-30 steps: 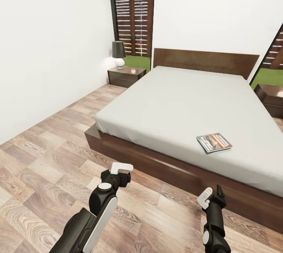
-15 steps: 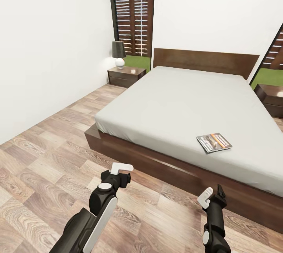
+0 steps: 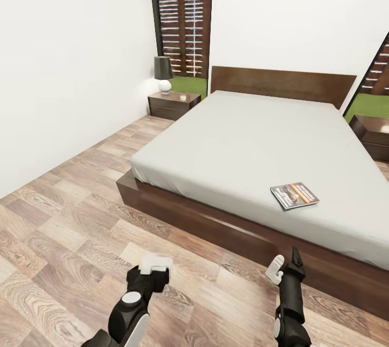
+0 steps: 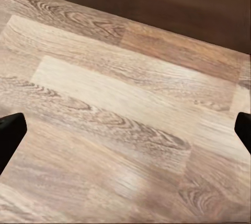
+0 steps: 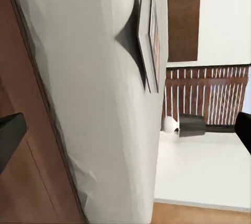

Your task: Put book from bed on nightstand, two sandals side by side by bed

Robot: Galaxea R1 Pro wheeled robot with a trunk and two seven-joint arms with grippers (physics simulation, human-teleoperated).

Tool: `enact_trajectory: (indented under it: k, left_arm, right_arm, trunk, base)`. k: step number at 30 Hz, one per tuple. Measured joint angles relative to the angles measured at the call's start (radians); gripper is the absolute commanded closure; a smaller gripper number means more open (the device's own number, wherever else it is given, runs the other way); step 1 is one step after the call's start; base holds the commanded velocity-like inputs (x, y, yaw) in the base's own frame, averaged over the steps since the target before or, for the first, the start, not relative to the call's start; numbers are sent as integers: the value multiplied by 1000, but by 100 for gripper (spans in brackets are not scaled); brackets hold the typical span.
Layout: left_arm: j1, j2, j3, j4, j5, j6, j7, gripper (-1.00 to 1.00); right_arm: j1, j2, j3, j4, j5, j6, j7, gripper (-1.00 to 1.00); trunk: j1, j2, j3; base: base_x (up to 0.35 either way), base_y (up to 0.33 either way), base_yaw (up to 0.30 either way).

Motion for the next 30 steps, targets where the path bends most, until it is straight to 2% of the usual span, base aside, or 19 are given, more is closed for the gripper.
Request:
enact_trajectory:
  k: [2, 6, 9, 10, 13, 14, 16, 17, 20, 23, 30]
  left_arm:
    - [19, 13, -4, 73, 1, -82, -1, -100]
    - [29, 13, -10, 237, -2, -232, -1, -100]
    - [31, 16, -15, 299, 0, -301, -2, -100]
    - [32, 19, -17, 342, 6, -338, -1, -100]
    - [35, 16, -17, 405, 5, -359, -1, -100]
    - [36, 15, -16, 439, 4, -380, -1, -100]
    - [35, 13, -17, 502, 5, -443, -1, -100]
    - [35, 13, -17, 511, 5, -453, -1, -100]
    - [35, 11, -18, 534, 5, -481, -2, -100]
    - [35, 10, -17, 538, 4, -489, -2, -100]
    - [35, 10, -16, 541, 5, -494, -2, -100]
  right_arm:
    - [0, 1, 0, 3, 2, 3, 26, -100]
    - [0, 1, -1, 3, 19, 6, 54, -100]
    - [0, 1, -4, 4, 24, 4, 75, -100]
    - [0, -1, -7, 4, 24, -7, 136, -100]
    - [-1, -4, -14, -4, 23, -22, 200, -100]
    - [-2, -6, -20, -7, 23, -31, 220, -100]
    - [-6, -20, -62, -5, 19, -65, 251, -100]
    - [-7, -23, -76, -3, 18, -74, 255, -100]
    - [-23, -38, -164, 8, 10, -133, 270, -100]
    - [-31, -41, -203, 10, 8, -162, 278, -100]
    - [-57, -43, -231, 13, 9, -174, 278, -100]
  trunk:
    - [0, 0, 0]
    - [0, 0, 0]
    - [0, 0, 0]
    - [-1, 0, 0]
    - [-1, 0, 0]
    - [-1, 0, 0]
    - [-1, 0, 0]
    - [-1, 0, 0]
    - [0, 0, 0]
    - [0, 0, 0]
    - [0, 0, 0]
  base:
    - [0, 0, 0]
    - [9, 0, 0]
    - [161, 0, 0]
    - [275, 0, 0]
    - [303, 0, 0]
    - [320, 0, 0]
    - [290, 0, 0]
    - [182, 0, 0]
    - [84, 0, 0]
    - [34, 0, 0]
    - [10, 0, 0]
